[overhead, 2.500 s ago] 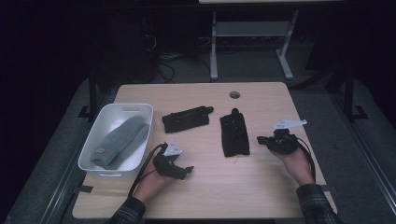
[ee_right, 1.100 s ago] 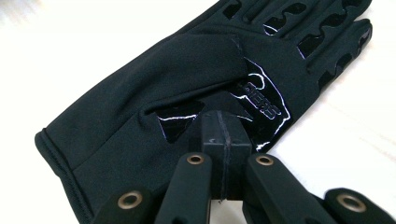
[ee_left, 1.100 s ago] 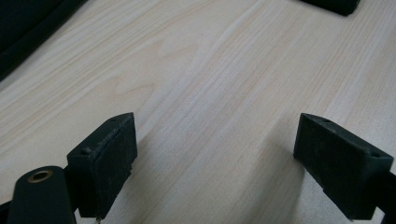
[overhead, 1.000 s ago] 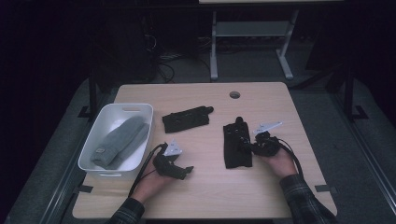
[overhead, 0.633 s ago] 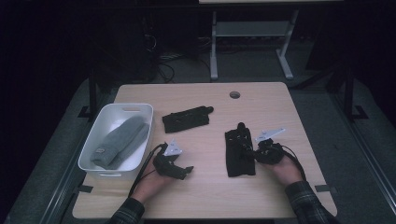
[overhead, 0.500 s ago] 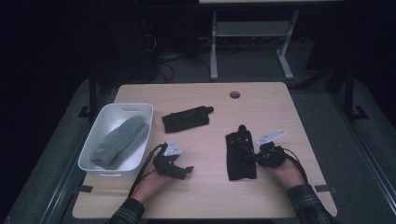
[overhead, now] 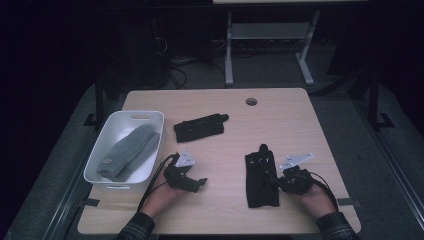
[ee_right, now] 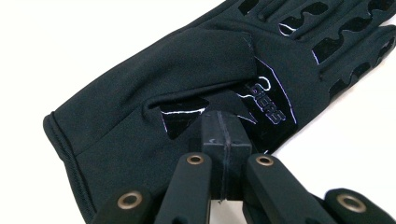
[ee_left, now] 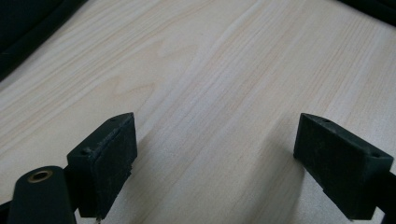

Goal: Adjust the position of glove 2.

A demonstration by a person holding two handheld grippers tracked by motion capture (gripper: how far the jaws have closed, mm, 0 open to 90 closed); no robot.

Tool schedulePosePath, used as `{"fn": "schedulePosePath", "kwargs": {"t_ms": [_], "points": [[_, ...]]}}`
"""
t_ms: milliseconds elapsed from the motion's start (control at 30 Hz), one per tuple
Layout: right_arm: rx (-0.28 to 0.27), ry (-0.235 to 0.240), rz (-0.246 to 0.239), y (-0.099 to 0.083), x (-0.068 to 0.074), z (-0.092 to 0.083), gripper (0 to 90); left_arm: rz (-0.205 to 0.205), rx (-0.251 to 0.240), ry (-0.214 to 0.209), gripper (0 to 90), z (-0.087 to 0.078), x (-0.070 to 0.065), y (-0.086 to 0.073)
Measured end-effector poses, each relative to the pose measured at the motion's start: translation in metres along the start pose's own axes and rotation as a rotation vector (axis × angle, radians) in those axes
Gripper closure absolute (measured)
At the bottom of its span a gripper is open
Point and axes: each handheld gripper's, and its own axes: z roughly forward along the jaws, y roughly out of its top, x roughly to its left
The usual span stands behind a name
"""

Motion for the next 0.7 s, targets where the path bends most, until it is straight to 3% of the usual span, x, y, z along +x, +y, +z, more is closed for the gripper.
{"fn": "schedulePosePath", "kwargs": {"t_ms": [333,467,567,700], "points": [[0.004,0.019,-0.009,-0.019,0.014,-0.014,89.0,0.000,-0.001,0.001,12.4,0.000,0.000,0.000],[-0.040,0.004,-0.016,-0.016,0.011,-0.018,83.2,0.001,-0.001,0.001,12.4,0.000,0.000,0.000],[-0.085,-0.030,0.010,-0.014,0.003,-0.024,74.5,-0.001,-0.001,0.001,12.4,0.000,0.000,0.000],[-0.111,-0.119,0.052,-0.016,-0.014,-0.026,54.0,-0.001,-0.003,0.000,12.4,0.001,0.000,0.000]]}}
